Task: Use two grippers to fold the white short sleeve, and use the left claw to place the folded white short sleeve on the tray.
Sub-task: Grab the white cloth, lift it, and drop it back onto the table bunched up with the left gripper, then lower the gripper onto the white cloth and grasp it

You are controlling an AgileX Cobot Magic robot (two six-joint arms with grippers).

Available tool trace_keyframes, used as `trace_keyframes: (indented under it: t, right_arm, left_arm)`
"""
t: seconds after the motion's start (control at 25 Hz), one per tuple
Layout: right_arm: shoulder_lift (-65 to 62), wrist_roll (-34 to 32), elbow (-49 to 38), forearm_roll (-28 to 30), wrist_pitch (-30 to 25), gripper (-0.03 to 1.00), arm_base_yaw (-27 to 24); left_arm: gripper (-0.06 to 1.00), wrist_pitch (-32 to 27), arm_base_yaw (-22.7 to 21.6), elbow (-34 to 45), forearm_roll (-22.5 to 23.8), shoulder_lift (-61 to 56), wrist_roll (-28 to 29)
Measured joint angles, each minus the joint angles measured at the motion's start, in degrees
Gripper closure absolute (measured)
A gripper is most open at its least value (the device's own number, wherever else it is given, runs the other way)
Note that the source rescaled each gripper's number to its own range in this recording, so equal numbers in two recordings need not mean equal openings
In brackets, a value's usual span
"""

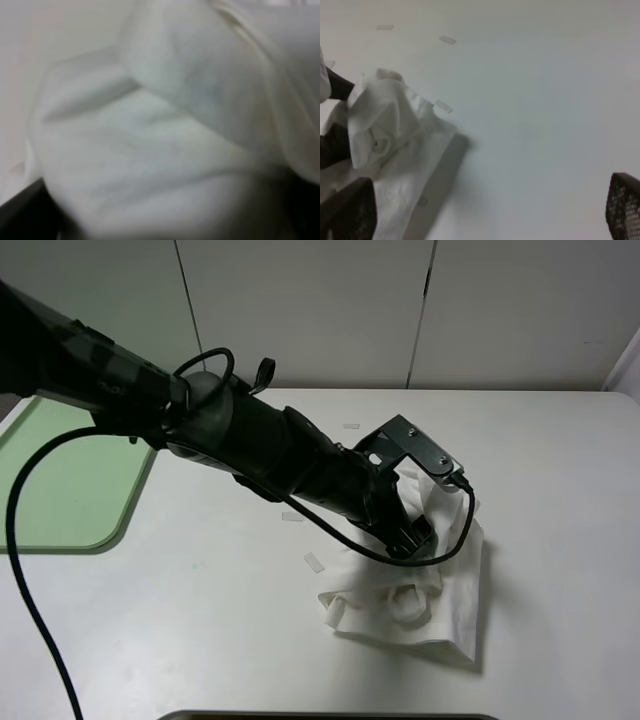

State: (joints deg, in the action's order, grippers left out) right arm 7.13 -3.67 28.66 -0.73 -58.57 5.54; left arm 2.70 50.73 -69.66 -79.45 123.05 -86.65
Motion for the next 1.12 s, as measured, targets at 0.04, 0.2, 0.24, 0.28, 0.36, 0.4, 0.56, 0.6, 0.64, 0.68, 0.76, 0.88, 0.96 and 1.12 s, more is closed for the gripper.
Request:
trace_keyframes:
  t: [0.04, 0.2, 0.24, 0.28, 0.36, 0.4, 0.56, 0.6, 0.64, 0.68, 0.76, 0.88, 0.96, 1.12]
  right_arm:
    - [0.0, 0.0, 0.0, 0.0, 0.0, -0.03, 0.0]
    - [0.0, 0.0, 0.0, -0.17, 0.0, -0.03, 0.0]
    - [0.0, 0.0, 0.0, -0.17, 0.0, -0.03, 0.0]
    - [0.0, 0.0, 0.0, -0.17, 0.0, -0.03, 0.0]
    - [0.0, 0.0, 0.0, -0.17, 0.0, -0.03, 0.0]
    - [0.0, 0.0, 0.0, -0.17, 0.0, -0.03, 0.0]
    - [0.0, 0.0, 0.0, -0.17, 0.0, -0.03, 0.0]
    - [0.0, 0.0, 0.0, -0.17, 0.0, -0.03, 0.0]
    - [0.0, 0.0, 0.0, -0.17, 0.0, -0.03, 0.0]
    - [0.0, 0.0, 0.0, -0.17, 0.0, -0.03, 0.0]
    - [0.0, 0.0, 0.0, -0.17, 0.0, -0.03, 0.0]
    - [0.0, 0.0, 0.0, -0.17, 0.0, -0.03, 0.0]
    - [0.0, 0.0, 0.0, -0.17, 0.0, -0.03, 0.0]
    - [0.0, 0.0, 0.0, -0.17, 0.0, -0.03, 0.0]
  left_arm:
    - [0.04, 0.64, 0.0, 0.0, -0.07, -0.29, 0.07]
    - [0.04, 1.54, -0.51, 0.0, -0.36, -2.98, 0.07]
    - [0.04, 1.52, -0.76, 0.0, -0.36, -3.83, 0.07]
    - [0.04, 1.66, -1.05, 0.0, -0.55, -5.25, 0.07]
    - [0.04, 1.67, -1.55, 0.0, -0.98, -6.99, 0.11]
    - [0.04, 1.42, -1.95, 0.0, -1.78, -8.01, 0.11]
    - [0.04, -6.86, -7.31, 1.1, -8.5, -14.23, 1.38]
    - [0.05, -9.63, -8.88, 1.97, -9.36, -14.84, 2.47]
    - [0.05, -11.67, -10.61, 2.67, -9.62, -15.38, 4.14]
    - [0.05, -13.88, -11.84, 3.43, -9.86, -15.55, 5.79]
    - [0.05, -19.31, -15.72, 5.53, -9.98, -15.64, 9.7]
    - [0.05, -26.43, -21.23, 9.11, -9.98, -15.69, 14.98]
    - [0.05, -30.15, -24.06, 11.47, -9.98, -15.69, 16.66]
    - [0.05, -39.16, -27.83, 15.04, -9.93, -14.33, 17.97]
